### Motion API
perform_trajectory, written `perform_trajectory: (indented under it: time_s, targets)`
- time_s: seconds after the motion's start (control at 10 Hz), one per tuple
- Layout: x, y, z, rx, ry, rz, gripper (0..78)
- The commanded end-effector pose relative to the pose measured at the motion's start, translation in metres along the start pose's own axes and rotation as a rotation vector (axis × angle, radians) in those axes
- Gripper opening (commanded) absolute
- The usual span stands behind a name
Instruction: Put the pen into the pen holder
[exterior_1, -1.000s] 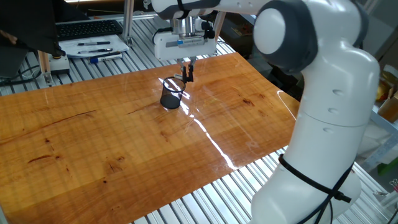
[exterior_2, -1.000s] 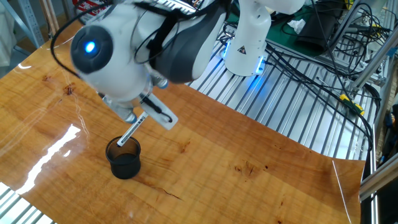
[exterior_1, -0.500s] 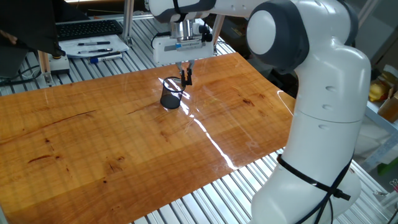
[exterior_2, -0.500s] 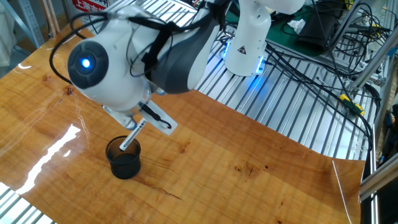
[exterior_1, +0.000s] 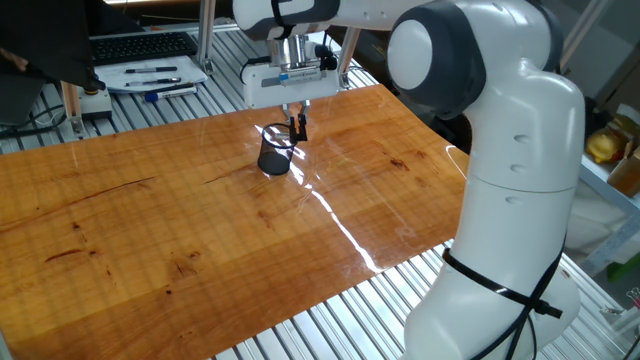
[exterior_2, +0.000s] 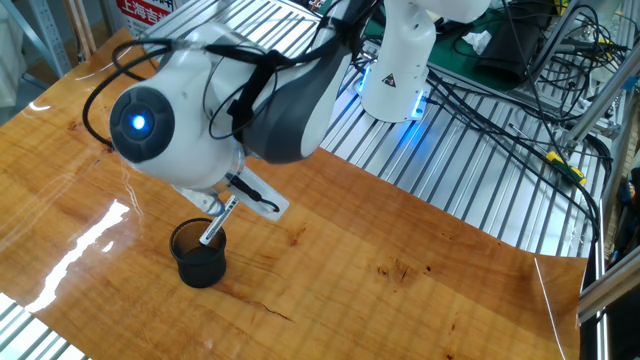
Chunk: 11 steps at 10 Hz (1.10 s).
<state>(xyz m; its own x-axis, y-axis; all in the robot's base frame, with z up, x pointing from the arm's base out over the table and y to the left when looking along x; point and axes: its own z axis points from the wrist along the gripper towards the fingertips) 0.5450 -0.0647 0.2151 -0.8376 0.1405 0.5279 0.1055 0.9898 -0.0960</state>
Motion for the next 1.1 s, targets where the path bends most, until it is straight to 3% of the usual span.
perform_trajectory:
  time_s: [0.1, 0.6, 1.1]
  targets:
    - [-0.005, -0.002, 0.002, 0.0, -0.003, -0.009, 2.8]
    - [-0.014, -0.003, 0.008, 0.005, 0.007, -0.019, 2.8]
    - [-0.016, -0.006, 0.003, 0.006, 0.037, -0.029, 2.8]
